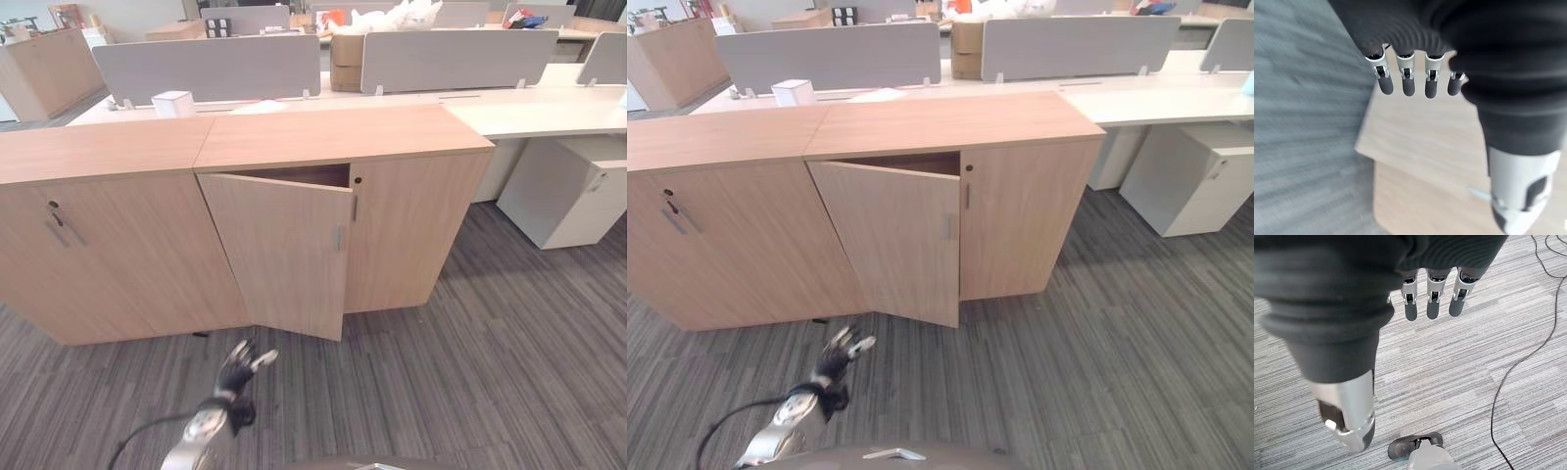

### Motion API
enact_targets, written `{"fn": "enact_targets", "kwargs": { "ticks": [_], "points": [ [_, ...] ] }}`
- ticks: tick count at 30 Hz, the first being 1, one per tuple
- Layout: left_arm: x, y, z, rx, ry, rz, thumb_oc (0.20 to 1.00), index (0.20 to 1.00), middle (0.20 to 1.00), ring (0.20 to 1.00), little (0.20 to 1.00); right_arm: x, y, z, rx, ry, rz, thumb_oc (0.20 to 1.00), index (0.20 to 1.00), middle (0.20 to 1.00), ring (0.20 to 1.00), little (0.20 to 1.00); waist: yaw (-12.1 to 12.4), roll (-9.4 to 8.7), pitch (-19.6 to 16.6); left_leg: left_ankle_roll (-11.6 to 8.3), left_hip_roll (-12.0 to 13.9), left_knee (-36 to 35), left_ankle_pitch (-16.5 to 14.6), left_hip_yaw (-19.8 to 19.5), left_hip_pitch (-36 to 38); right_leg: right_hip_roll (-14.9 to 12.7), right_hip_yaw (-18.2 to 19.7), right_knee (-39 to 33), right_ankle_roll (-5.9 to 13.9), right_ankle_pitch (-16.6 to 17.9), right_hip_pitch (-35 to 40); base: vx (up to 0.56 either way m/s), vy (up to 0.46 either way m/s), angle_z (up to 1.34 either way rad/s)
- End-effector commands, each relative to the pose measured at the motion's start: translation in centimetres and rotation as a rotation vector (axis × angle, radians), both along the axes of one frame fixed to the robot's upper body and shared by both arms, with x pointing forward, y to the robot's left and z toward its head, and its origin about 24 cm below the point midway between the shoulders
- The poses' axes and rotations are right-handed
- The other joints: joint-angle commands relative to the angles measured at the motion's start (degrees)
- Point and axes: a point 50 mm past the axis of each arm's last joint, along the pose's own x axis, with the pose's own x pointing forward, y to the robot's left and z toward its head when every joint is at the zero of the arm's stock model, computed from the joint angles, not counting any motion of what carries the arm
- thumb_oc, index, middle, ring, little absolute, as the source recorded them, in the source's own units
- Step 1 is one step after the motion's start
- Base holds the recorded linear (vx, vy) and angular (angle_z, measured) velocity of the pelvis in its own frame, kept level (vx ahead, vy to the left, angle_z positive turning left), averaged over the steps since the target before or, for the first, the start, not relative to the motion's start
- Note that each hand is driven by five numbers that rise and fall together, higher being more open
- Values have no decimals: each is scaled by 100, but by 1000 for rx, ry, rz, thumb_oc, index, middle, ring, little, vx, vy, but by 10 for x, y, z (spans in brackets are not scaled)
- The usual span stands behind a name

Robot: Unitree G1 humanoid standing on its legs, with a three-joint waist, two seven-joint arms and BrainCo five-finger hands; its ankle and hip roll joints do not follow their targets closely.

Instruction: Put the empty folder in the office cabinet

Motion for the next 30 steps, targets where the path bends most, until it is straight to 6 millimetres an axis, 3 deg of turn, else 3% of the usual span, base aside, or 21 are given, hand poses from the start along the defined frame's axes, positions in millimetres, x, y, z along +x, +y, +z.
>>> {"fn": "enact_targets", "kwargs": {
  "ticks": [1, 2, 3, 4, 5, 6, 7, 8, 10, 13, 14, 16, 17, 30],
  "points": [
    [11, 18, 4, 162, -44, -11, 1000, 1000, 1000, 1000, 1000, 19, 8, -2, -8, -35, -17, 1000, 1000, 1000, 1000, 1000, 89, -161, 210, 14, 92, 6, -527, -421, -78, -331, -191, 218, 281, -298, 10, 0, 0, 0],
    [-5, 35, -11, 347, 48, -77, 1000, 1000, 1000, 1000, 1000, 24, 10, -2, -7, -54, -33, 1000, 1000, 1000, 1000, 1000, 127, -153, 208, 12, 95, 6, -505, -447, -95, -326, -202, 231, 274, -329, 4, 0, 0, 0],
    [-4, 35, -11, 348, 47, -78, 1000, 1000, 1000, 1000, 1000, 24, 10, -2, -7, -54, -34, 1000, 1000, 1000, 1000, 1000, 124, -153, 211, 12, 95, 6, -505, -450, -95, -326, -205, 233, 273, -331, 6, -11, 8, 6],
    [-27, 47, -33, 468, 204, -110, 1000, 1000, 1000, 1000, 1000, 27, 14, -3, -7, -54, -38, 1000, 1000, 1000, 1000, 1000, 171, -139, 210, 11, 104, 6, -471, -488, -118, -326, -215, 245, 265, -370, 1, -7, 6, 9],
    [-27, 46, -33, 468, 202, -110, 1000, 1000, 1000, 1000, 1000, 27, 13, -3, -7, -55, -39, 1000, 1000, 1000, 1000, 1000, 169, -135, 217, 11, 104, 6, -472, -491, -118, -326, -219, 248, 264, -373, 2, -16, 13, 10],
    [-44, 51, -46, 505, 315, -114, 1000, 1000, 1000, 1000, 1000, 29, 16, -3, -3, -51, -26, 1000, 1000, 1000, 1000, 1000, 185, -129, 210, 10, 105, 6, -452, -507, -131, -326, -213, 257, 260, -397, -5, -16, 17, 9],
    [-86, 56, -67, 552, 565, -98, 1000, 1000, 1000, 1000, 1000, 39, 21, -4, 10, -52, 32, 1000, 1000, 1000, 1000, 1000, 196, -115, 197, 7, 117, 6, -420, -531, -142, -325, -207, 277, 252, -454, -19, -15, 17, 10],
    [-85, 55, -67, 551, 563, -97, 1000, 1000, 1000, 1000, 1000, 40, 21, -3, 9, -54, 32, 1000, 1000, 1000, 1000, 1000, 189, -111, 208, 6, 118, 6, -423, -534, -139, -325, -211, 280, 252, -459, -14, 2, 16, 7],
    [-127, 58, -74, 541, 765, -51, 1000, 1000, 1000, 1000, 1000, 47, 25, -4, 14, -24, 202, 1000, 1000, 1000, 1000, 1000, 252, -118, 166, -1, 115, 6, -428, -553, -119, -331, -228, 271, 235, -485, 19, 13, 3, 3],
    [-127, 58, -74, 541, 765, -51, 1000, 1000, 1000, 1000, 1000, 47, 25, -4, 14, -24, 203, 1000, 1000, 1000, 1000, 1000, 247, -118, 169, -1, 115, 6, -428, -556, -117, -331, -231, 271, 236, -486, 23, 0, -4, 4],
    [-127, 53, -75, 487, 763, 17, 1000, 1000, 1000, 1000, 1000, 61, 23, -1, -10, -43, 355, 1000, 1000, 1000, 1000, 1000, 331, -124, 177, -8, 116, 6, -405, -611, -132, -330, -288, 269, 213, -492, 42, -1, -13, 12],
    [-127, 53, -75, 487, 763, 17, 1000, 1000, 1000, 1000, 1000, 61, 23, -1, -10, -43, 355, 1000, 1000, 1000, 1000, 1000, 330, -124, 177, -8, 116, 6, -405, -611, -132, -330, -288, 269, 213, -492, 42, -6, -12, 13],
    [-137, 50, -76, 456, 799, 52, 1000, 1000, 1000, 1000, 1000, 64, 24, -1, -14, -43, 403, 1000, 1000, 1000, 1000, 1000, 376, -143, 187, -4, 116, 6, -395, -641, -145, -324, -322, 264, 209, -498, 52, -11, -18, 23],
    [-131, 44, -77, 455, 783, 26, 1000, 1000, 1000, 1000, 1000, 67, 30, -2, -13, -43, 468, 1000, 1000, 1000, 1000, 1000, 432, -192, 199, -25, 147, 41, -385, -687, -199, -305, -355, 308, 188, -545, 40, -4, -6, 3]
  ]
}}
